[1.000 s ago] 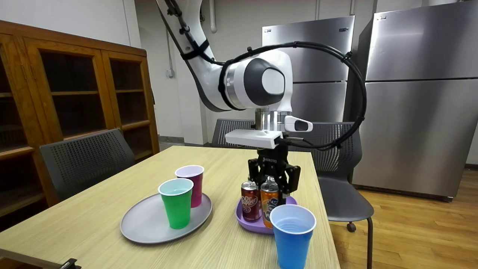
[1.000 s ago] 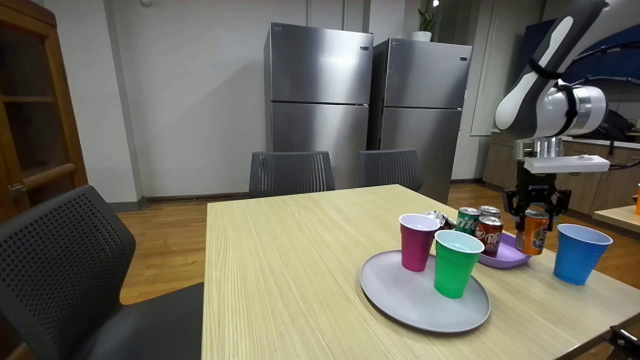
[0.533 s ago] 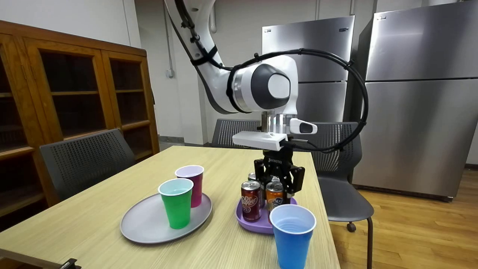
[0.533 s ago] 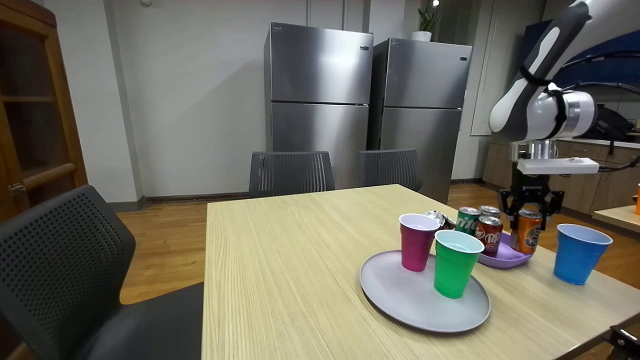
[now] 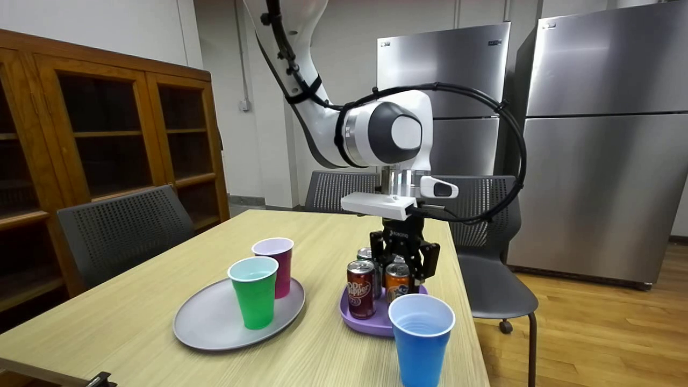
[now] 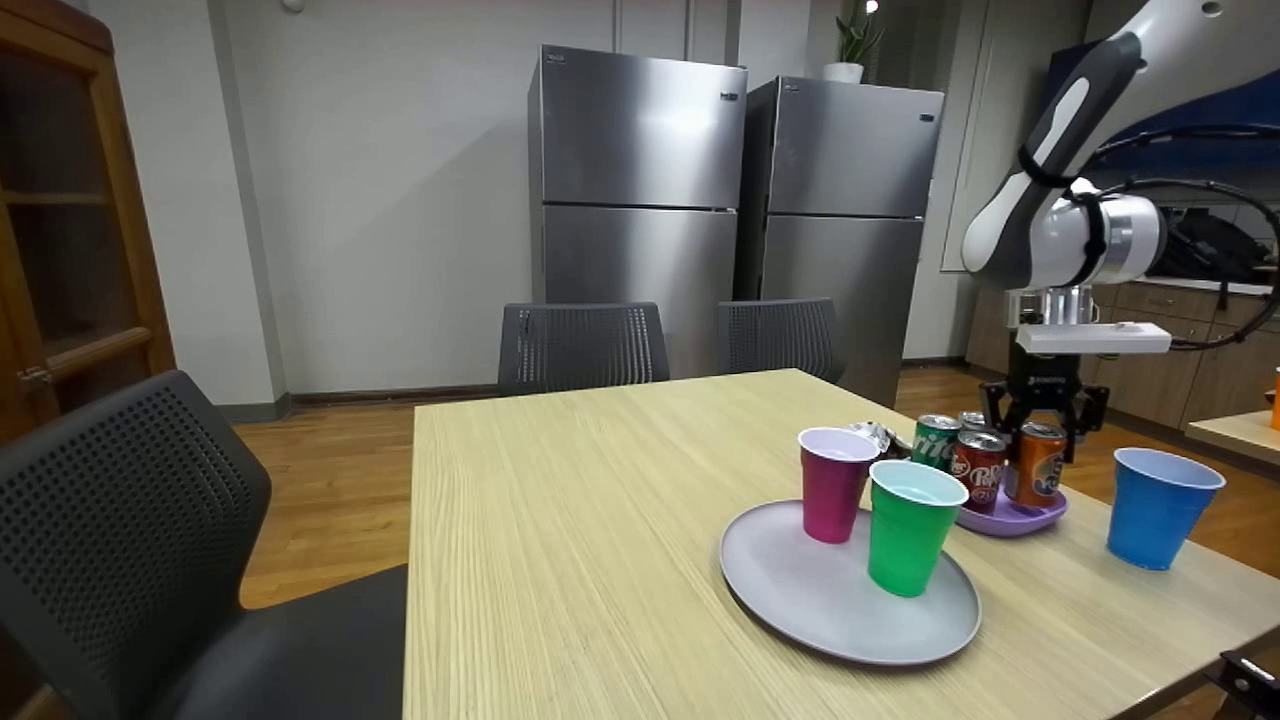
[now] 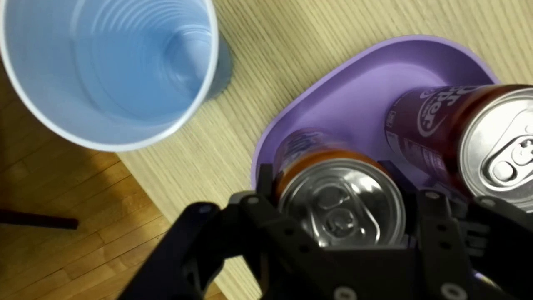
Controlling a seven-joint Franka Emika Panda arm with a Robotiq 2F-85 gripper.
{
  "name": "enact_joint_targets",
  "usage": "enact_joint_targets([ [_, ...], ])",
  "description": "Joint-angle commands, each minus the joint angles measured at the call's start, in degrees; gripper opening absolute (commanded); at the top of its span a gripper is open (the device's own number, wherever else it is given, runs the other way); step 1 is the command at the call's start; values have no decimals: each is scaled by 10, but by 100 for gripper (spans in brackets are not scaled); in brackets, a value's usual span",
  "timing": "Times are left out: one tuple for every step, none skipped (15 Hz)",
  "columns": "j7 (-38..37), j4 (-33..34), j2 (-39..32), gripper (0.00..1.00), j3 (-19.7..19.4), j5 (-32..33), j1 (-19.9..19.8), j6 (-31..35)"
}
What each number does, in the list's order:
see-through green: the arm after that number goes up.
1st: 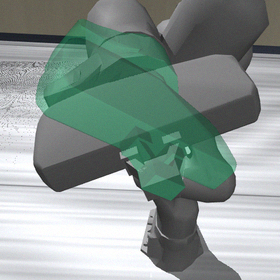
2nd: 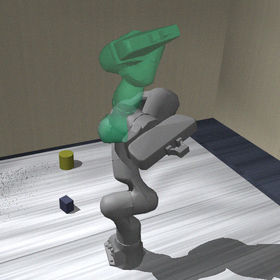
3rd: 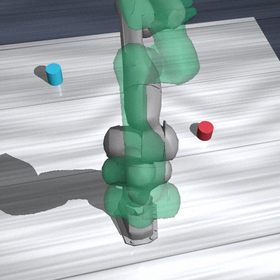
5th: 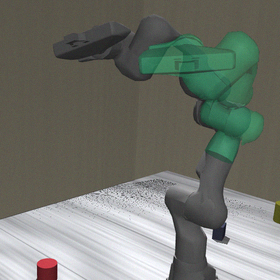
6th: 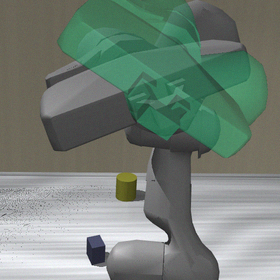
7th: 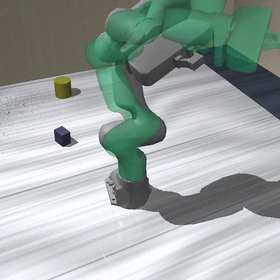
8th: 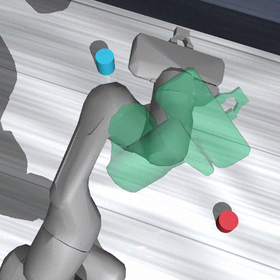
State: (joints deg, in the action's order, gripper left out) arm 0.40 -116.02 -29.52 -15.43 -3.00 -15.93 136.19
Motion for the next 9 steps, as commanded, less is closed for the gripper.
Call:
enact_joint_targets([
  [-4,42,-18,38,16,-12,-14,-32],
  [-3,48,-22,38,18,-13,-14,-34],
  [-3,52,-26,38,19,-14,-14,-35],
  [-1,57,-29,38,21,-16,-15,-37],
  [0,60,-32,38,22,-18,-16,-38],
  [0,63,-34,38,23,-20,-16,-38],
  [0,66,-36,38,24,-21,-17,-40],
  [1,68,-38,38,25,-23,-18,-42],
  [2,70,-40,38,26,-25,-19,-43],
])
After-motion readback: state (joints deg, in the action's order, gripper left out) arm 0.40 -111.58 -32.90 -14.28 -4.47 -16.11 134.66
